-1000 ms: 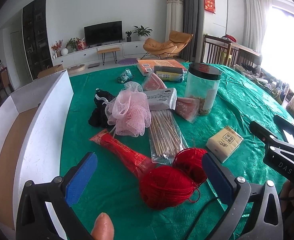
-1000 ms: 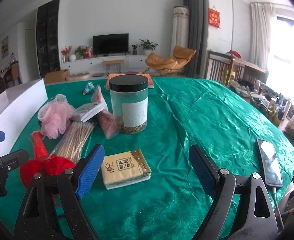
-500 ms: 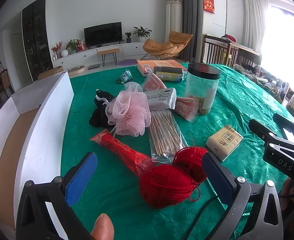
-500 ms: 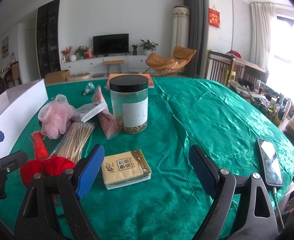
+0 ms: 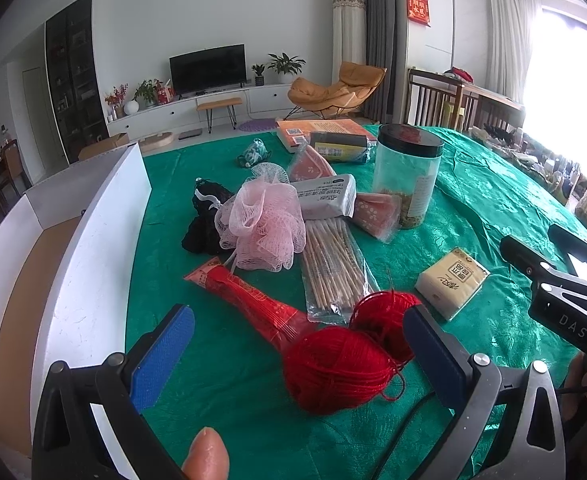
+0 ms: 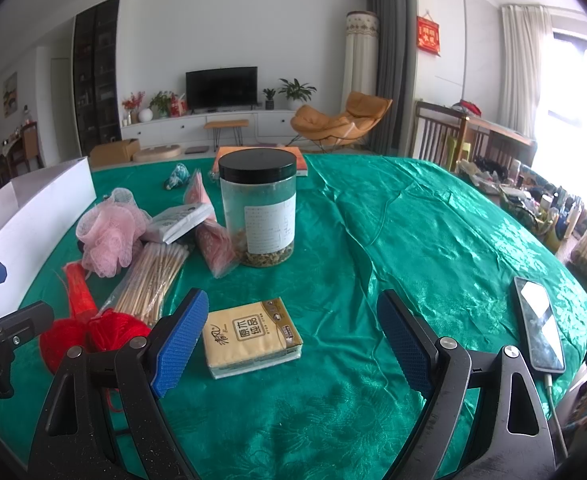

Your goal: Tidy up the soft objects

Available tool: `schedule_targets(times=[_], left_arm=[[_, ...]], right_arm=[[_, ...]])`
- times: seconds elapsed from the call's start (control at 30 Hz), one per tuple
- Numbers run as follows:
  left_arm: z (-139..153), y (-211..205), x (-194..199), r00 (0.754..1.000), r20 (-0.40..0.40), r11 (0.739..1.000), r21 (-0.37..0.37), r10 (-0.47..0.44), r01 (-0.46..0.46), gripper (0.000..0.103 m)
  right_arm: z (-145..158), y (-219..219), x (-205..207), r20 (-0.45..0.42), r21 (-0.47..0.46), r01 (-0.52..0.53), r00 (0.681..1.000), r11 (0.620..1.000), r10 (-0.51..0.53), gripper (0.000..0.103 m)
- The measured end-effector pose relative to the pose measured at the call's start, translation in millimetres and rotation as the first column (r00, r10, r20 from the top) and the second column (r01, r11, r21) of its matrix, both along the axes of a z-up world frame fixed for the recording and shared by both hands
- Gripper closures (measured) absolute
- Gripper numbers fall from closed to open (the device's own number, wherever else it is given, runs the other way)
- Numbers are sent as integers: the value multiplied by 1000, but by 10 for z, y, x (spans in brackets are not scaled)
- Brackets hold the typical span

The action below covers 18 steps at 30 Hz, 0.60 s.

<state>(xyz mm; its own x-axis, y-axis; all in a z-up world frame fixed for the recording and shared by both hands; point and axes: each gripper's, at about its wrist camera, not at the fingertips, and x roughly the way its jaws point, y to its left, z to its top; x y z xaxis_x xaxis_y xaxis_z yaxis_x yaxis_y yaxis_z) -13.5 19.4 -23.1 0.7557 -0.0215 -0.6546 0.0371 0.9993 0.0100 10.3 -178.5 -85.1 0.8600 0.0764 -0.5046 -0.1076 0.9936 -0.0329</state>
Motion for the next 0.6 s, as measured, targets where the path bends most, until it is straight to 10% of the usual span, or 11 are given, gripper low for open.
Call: schedule_targets(times=[0.6], left_arm=[[-25,18,-7,1000,1,1000,7,6,-6,0]], right_arm=[[0,0,-1,-1,0,0,1000,1000,0,15]])
